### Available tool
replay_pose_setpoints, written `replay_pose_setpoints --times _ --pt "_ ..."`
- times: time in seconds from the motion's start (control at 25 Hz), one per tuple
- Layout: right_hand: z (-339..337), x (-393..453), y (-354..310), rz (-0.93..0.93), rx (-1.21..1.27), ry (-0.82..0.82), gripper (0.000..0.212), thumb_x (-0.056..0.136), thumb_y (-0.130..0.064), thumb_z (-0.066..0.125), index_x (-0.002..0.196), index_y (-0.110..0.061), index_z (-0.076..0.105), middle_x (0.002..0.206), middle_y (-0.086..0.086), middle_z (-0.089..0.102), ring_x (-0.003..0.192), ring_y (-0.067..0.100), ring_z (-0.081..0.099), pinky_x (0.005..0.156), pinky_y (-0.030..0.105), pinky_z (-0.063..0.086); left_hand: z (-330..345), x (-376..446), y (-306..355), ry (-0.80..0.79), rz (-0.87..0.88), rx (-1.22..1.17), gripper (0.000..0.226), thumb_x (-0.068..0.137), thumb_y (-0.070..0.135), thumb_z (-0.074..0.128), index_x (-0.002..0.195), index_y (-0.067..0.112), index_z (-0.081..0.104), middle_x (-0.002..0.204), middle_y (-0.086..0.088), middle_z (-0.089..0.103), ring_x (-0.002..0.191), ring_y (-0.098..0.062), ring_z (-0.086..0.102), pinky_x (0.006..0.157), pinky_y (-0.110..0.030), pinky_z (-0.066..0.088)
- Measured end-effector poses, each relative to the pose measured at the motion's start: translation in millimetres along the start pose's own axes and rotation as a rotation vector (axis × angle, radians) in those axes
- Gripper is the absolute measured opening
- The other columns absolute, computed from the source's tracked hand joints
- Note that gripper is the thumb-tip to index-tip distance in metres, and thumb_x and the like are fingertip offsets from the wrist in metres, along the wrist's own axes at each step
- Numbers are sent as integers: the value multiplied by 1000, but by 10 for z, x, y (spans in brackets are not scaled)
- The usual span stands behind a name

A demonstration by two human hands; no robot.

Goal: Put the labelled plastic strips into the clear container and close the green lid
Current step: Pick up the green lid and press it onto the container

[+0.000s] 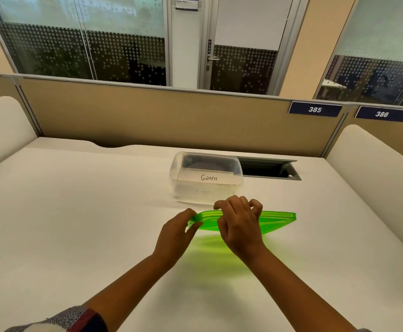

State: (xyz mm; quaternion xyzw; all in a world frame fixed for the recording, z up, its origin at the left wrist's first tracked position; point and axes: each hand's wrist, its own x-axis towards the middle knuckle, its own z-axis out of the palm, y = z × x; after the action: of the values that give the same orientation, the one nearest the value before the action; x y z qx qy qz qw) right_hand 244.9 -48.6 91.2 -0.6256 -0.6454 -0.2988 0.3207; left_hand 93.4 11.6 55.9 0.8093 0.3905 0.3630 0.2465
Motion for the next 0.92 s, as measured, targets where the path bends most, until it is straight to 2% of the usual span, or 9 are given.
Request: replay_pose_setpoints --times 0.12,0.2,0.28,0.44,0.56,0.72,0.8,0.88,0.92 --pt "-28 82 39 -30 35 54 14 81 -20 44 93 -23 50 78 1 63 81 16 43 77 34 26 -113 18 -49 142 -45 -137 7 84 11 62 89 15 59 80 7 66 75 -14 64 67 -24 48" --pt "-45 149 179 48 60 102 14 84 -23 44 97 -21 48 85 5 66 87 17 46 83 35 27 -220 55 -106 206 -94 -255 13 85 7 61 89 19 59 79 9 67 73 -7 62 66 -24 46" --pt "-38 194 344 180 102 167 19 85 -22 42 102 -16 48 93 11 66 95 19 46 88 36 28 -323 110 -186 237 -119 -284 13 85 7 61 88 20 58 76 10 69 73 -7 62 64 -16 45" --pt "109 166 539 462 251 197 30 89 -26 38 112 -9 46 108 17 60 105 21 45 96 34 29 -399 257 -268 149 -130 -229 28 84 8 62 78 35 53 71 18 67 73 10 61 59 -3 41" --pt "249 88 670 593 421 139 40 96 -30 43 127 -4 42 123 18 50 115 25 47 99 36 39 -393 395 -329 107 -154 -235 34 84 9 62 76 40 50 75 30 65 69 9 60 59 -8 42" --pt "381 114 859 725 532 21 46 94 -20 49 137 -9 36 129 15 48 109 26 54 85 34 49 -372 646 -428 116 -220 -319 28 86 8 58 81 36 55 81 16 67 69 2 65 69 -34 55" --pt "458 205 940 727 491 -32 46 94 -17 50 138 -9 39 121 15 50 100 21 54 79 31 49 -358 830 -476 109 -254 -338 16 87 12 59 94 27 61 82 11 67 65 0 67 60 -28 60" --pt "548 347 1021 733 456 -78 46 94 -18 51 138 -8 41 112 15 51 94 20 53 79 34 50 -342 1045 -533 110 -287 -319 21 87 14 59 108 17 61 76 7 66 56 3 66 47 -15 54" --pt "618 432 1065 741 446 -102 46 94 -19 52 138 -8 42 108 14 51 93 21 53 79 36 48 -331 1163 -568 121 -307 -305 25 87 15 60 111 14 61 73 5 66 52 3 65 43 -13 51"
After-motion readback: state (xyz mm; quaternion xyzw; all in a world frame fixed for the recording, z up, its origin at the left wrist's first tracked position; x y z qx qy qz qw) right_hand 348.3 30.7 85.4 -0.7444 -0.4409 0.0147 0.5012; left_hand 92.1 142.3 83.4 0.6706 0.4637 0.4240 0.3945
